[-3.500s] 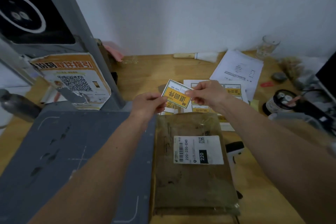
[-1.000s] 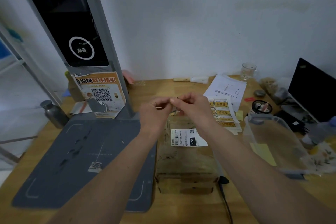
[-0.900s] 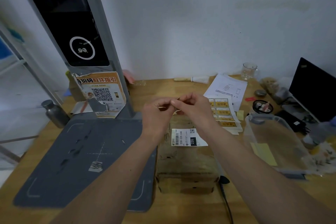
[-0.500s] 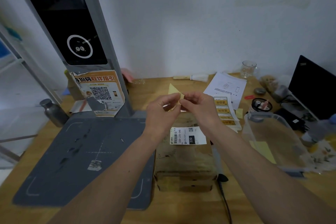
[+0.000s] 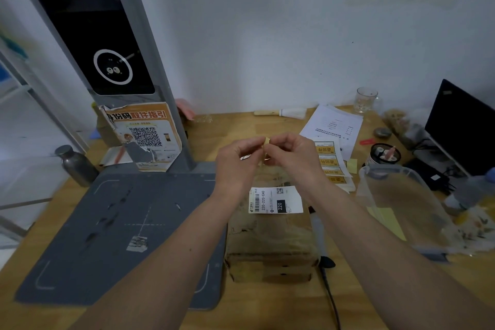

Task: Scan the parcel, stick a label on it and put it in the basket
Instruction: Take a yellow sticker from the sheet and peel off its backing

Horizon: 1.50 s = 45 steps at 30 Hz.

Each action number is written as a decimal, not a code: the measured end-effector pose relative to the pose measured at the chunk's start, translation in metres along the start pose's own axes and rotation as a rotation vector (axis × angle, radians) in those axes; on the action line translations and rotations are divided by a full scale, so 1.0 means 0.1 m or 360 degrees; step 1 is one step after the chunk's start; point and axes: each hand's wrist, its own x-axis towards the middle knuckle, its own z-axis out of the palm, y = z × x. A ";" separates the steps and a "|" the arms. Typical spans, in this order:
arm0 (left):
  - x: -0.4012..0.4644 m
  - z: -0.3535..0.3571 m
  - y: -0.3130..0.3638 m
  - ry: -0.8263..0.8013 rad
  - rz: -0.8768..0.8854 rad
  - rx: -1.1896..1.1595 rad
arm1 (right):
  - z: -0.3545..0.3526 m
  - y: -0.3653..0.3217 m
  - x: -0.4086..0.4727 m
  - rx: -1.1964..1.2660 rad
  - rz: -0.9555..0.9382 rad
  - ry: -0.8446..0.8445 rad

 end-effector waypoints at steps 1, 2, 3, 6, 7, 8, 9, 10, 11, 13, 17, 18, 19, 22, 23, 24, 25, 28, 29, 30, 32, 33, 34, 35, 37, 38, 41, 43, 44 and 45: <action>0.00 0.00 -0.01 -0.0009 0.0008 -0.0005 | -0.01 0.01 0.00 0.0048 0.0009 -0.0040; 0.00 0.00 -0.01 -0.0018 0.0018 -0.0001 | -0.02 0.01 0.01 0.0100 0.0019 -0.0076; 0.00 0.00 -0.01 -0.0026 0.0029 0.0004 | -0.03 0.02 0.01 0.0159 0.0025 -0.0113; -0.01 0.00 0.00 -0.0037 0.0037 -0.0007 | -0.07 0.03 0.03 0.0324 0.0053 -0.0222; 0.00 0.00 0.00 -0.0037 0.0034 -0.0014 | -0.08 0.03 0.03 0.0356 0.0067 -0.0237; 0.00 0.00 0.01 -0.0040 0.0033 -0.0018 | -0.08 0.03 0.03 0.0376 0.0072 -0.0243; 0.00 0.00 0.01 -0.0042 0.0031 -0.0016 | -0.08 0.04 0.04 0.0381 0.0070 -0.0245; 0.00 0.00 0.02 -0.0045 0.0029 -0.0013 | -0.08 0.05 0.04 0.0382 0.0065 -0.0248; 0.00 0.01 0.02 -0.0045 0.0027 -0.0015 | -0.08 0.06 0.04 0.0386 0.0062 -0.0248; -0.01 0.01 0.02 -0.0046 0.0030 -0.0027 | -0.08 0.05 0.04 0.0434 0.0082 -0.0253; -0.03 0.02 0.03 -0.0040 0.0038 -0.0052 | -0.08 0.04 0.02 0.0509 0.0112 -0.0262; -0.04 0.02 0.04 -0.0041 0.0037 -0.0054 | -0.08 0.04 0.02 0.0508 0.0106 -0.0267; -0.04 0.02 0.04 -0.0040 0.0037 -0.0051 | -0.08 0.04 0.01 0.0504 0.0101 -0.0272; -0.06 0.01 0.04 -0.0036 0.0028 -0.0048 | -0.08 0.04 0.00 0.0502 0.0084 -0.0274; -0.06 0.01 0.04 -0.0032 0.0018 -0.0055 | -0.08 0.04 0.00 0.0501 0.0081 -0.0268; -0.07 0.02 0.04 -0.0025 0.0010 -0.0058 | -0.08 0.04 0.00 0.0499 0.0080 -0.0264; -0.07 0.02 0.04 -0.0020 0.0009 -0.0053 | -0.07 0.04 0.00 0.0497 0.0078 -0.0260; -0.09 0.01 0.05 -0.0017 0.0019 -0.0042 | -0.06 0.06 -0.01 0.0550 0.0087 -0.0237; -0.10 0.01 0.06 -0.0019 0.0025 -0.0037 | -0.06 0.06 -0.02 0.0572 0.0091 -0.0234; -0.11 0.00 0.07 -0.0022 0.0029 -0.0031 | -0.06 0.07 -0.02 0.0580 0.0089 -0.0239; -0.12 0.00 0.08 -0.0027 0.0037 -0.0024 | -0.06 0.07 -0.03 0.0563 0.0071 -0.0257; -0.12 0.00 0.08 -0.0027 0.0038 -0.0023 | -0.07 0.07 -0.03 0.0550 0.0063 -0.0261; -0.13 0.00 0.08 -0.0026 0.0035 -0.0025 | -0.06 0.08 -0.03 0.0540 0.0057 -0.0259; -0.13 0.00 0.08 -0.0022 0.0031 -0.0024 | -0.06 0.08 -0.03 0.0536 0.0052 -0.0253; -0.14 0.00 0.09 -0.0014 0.0026 -0.0019 | -0.06 0.07 -0.03 0.0535 0.0043 -0.0236; -0.14 0.01 0.10 -0.0010 0.0025 -0.0019 | -0.06 0.07 -0.03 0.0534 0.0038 -0.0229; -0.15 0.01 0.11 -0.0002 0.0010 -0.0021 | -0.05 0.07 -0.05 0.0537 0.0028 -0.0217; -0.16 0.00 0.10 0.0014 0.0002 -0.0019 | -0.05 0.06 -0.06 0.0532 0.0024 -0.0220; -0.17 0.00 0.10 0.0024 -0.0006 -0.0022 | -0.05 0.06 -0.06 0.0520 0.0019 -0.0221; -0.17 0.00 0.10 0.0034 -0.0017 -0.0029 | -0.05 0.06 -0.07 0.0500 0.0013 -0.0222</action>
